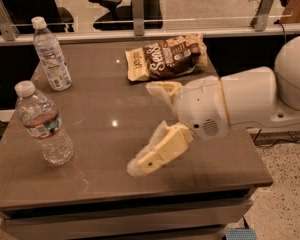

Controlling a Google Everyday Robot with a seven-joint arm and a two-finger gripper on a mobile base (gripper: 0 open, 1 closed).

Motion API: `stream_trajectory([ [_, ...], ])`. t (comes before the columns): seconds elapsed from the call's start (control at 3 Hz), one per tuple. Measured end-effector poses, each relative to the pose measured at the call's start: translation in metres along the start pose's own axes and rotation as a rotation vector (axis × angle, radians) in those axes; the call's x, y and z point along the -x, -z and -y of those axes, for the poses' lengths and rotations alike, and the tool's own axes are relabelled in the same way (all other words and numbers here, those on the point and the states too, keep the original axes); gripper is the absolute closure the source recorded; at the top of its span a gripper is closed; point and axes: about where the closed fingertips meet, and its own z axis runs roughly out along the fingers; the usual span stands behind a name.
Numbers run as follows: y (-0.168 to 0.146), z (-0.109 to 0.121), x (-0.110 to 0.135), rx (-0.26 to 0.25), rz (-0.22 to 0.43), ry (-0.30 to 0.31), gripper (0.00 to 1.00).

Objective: Pick water bottle

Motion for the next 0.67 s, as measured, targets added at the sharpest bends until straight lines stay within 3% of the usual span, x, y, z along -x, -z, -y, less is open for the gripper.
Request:
stream_trajectory([
  [0.67, -0.0025, -0.0039, 0.0095, 0.006, 0.015, 0.0, 0.0],
])
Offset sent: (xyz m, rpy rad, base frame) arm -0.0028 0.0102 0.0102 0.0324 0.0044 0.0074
